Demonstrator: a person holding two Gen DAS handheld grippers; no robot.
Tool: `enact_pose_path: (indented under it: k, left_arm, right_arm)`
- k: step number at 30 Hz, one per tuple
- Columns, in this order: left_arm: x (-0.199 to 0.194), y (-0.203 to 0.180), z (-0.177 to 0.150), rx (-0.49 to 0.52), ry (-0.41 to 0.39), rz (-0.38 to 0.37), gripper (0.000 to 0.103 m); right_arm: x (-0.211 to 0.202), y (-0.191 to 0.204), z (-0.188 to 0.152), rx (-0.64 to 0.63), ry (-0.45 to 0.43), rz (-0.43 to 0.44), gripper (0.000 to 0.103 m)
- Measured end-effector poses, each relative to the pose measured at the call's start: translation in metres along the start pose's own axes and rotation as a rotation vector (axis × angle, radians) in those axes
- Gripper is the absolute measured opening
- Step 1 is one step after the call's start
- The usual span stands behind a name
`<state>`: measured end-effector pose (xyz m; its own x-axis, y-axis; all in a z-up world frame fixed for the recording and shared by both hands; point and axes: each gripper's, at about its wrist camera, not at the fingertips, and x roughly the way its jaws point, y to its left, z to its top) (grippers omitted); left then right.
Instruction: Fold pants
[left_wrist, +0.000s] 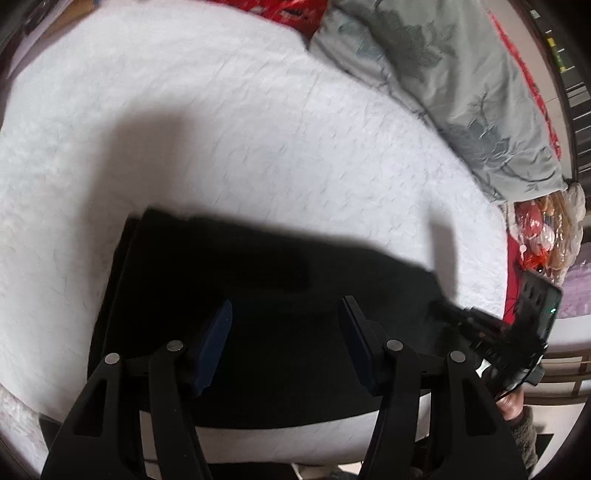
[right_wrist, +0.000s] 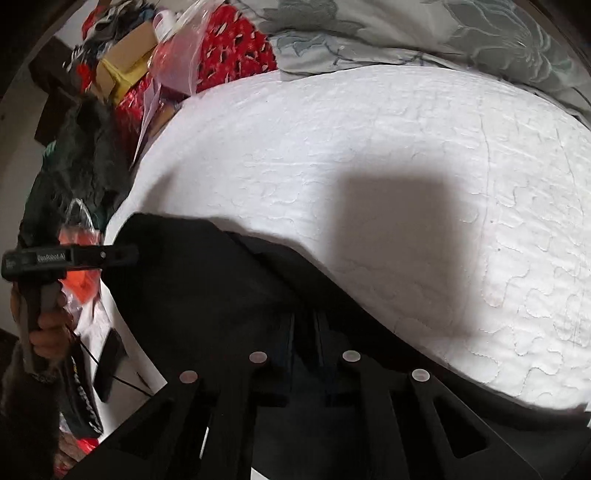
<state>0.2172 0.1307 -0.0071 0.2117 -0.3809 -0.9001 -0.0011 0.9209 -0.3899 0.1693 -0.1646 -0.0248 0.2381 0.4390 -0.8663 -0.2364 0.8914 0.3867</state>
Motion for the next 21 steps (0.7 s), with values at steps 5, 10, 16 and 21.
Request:
enact_pose_path:
  k: [5,10,16,21]
  left_arm:
    - [-0.041,0.01,0.031,0.027,-0.107,0.085,0.059]
    - [-0.038,0.041,0.043,0.016,0.007,0.05,0.069]
    - [-0.005,0.037,0.033,0.071,0.1,0.081,0.069]
    - [0.004,0.035,0.032,0.077,0.067,0.127,0.045]
  right_arm:
    - [-0.001,0.0,-0.001,-0.003,0.009,-0.005,0.01]
    - [0.002,0.001,0.0,0.014,0.007,0.004,0.013]
    - [0.003,-0.001,0.0,0.028,0.007,0.007,0.013]
    - [0.003,0.001,0.002,0.018,0.01,-0.003,0.013]
